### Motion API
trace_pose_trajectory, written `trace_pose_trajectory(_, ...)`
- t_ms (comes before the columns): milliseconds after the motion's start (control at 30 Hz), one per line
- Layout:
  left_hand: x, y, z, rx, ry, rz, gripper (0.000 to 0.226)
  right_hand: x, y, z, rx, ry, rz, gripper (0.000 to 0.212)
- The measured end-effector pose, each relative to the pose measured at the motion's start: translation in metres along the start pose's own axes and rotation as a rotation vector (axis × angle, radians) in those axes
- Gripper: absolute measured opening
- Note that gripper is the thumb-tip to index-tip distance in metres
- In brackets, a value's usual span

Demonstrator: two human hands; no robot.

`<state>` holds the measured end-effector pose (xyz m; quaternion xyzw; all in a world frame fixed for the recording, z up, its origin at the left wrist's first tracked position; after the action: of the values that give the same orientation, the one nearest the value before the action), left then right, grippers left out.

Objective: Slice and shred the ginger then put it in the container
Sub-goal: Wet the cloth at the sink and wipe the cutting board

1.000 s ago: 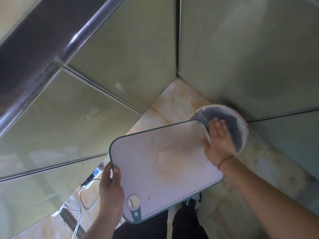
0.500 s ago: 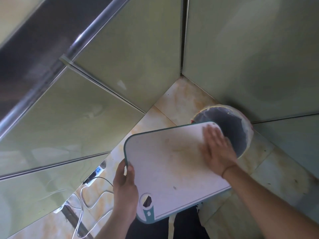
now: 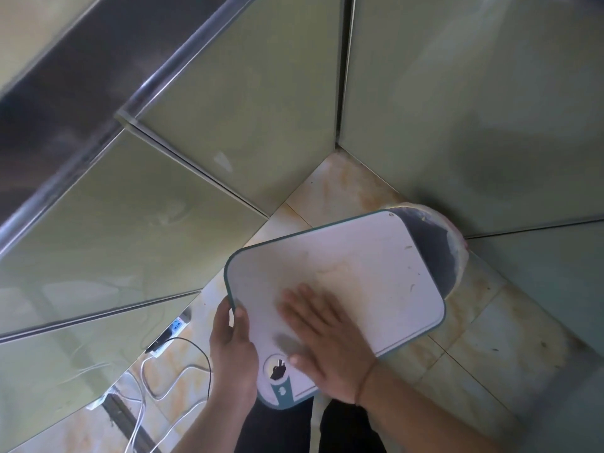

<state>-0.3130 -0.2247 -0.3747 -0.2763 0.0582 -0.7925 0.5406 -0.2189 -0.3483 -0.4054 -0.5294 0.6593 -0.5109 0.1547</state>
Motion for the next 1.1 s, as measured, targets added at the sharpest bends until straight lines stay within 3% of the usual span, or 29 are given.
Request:
trace_pose_trajectory(67,-0.001,0.001,0.000,0.000,-0.005,-0.007,0.025,-0.002,0.002,0.037,0.051,0.039,-0.035,0.065)
trace_pose_trajectory(133,-0.002,-0.001,0.000,0.012,-0.024,-0.015,0.024,-0.005,0.006,0.097,0.057,0.203,-0.044,0.065)
trace_pose_trajectory(233,-0.004,-0.009,-0.004,0.022,-0.049,-0.009,0.024,-0.003,0.004,0.193,0.043,0.769,-0.069,0.063)
trace_pose_trajectory(300,-0.006,-0.015,-0.007,0.016,-0.044,0.008,0.025,-0.005,-0.006,0.216,0.012,1.054,-0.091,0.062)
trace_pose_trajectory(367,-0.007,-0.016,-0.011,0.009,-0.046,0.019,0.025,-0.017,-0.016,0.198,-0.056,0.960,0.046,0.067)
trace_pose_trajectory(433,-0.006,-0.014,-0.014,0.016,-0.061,0.017,0.026,-0.026,-0.020,0.150,-0.130,0.658,0.114,0.072)
trace_pose_trajectory(533,-0.004,-0.008,-0.013,0.031,-0.060,0.010,0.025,-0.030,-0.015,0.073,-0.136,0.265,0.037,0.067)
trace_pose_trajectory(633,-0.002,-0.006,-0.011,0.048,-0.050,0.004,0.021,-0.037,-0.009,0.049,-0.090,0.089,0.036,0.064)
trace_pose_trajectory(733,-0.002,-0.006,-0.006,0.048,-0.026,-0.019,0.023,-0.047,-0.007,0.095,-0.075,0.219,0.035,0.062)
trace_pose_trajectory(800,-0.003,-0.009,-0.004,0.038,-0.016,-0.025,0.024,-0.050,-0.005,0.147,-0.093,0.509,0.018,0.061)
trace_pose_trajectory(867,-0.005,-0.012,-0.004,0.028,-0.016,-0.031,0.023,-0.043,-0.003,0.191,-0.117,0.877,-0.102,0.064)
trace_pose_trajectory(933,-0.005,-0.014,-0.005,0.012,-0.014,-0.025,0.024,-0.032,-0.003,0.204,-0.116,1.060,-0.133,0.073)
trace_pose_trajectory(1000,-0.004,-0.014,-0.005,0.014,-0.023,-0.010,0.025,-0.026,-0.002,0.183,-0.102,0.875,-0.031,0.077)
trace_pose_trajectory(1100,-0.001,-0.009,-0.003,0.014,-0.032,0.009,0.025,-0.001,-0.001,0.119,-0.146,0.375,0.001,0.075)
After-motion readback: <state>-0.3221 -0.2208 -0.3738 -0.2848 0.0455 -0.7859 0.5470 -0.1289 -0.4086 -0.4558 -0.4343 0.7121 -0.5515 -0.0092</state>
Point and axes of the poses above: each hand's wrist, its own x-axis away from the middle knuckle, its own y-axis out of the palm, z = x × y, the point moved 3 cm from there along -x, towards the middle knuckle, and after that the axes turned 14 degrees about y, right-handed, at the moved point
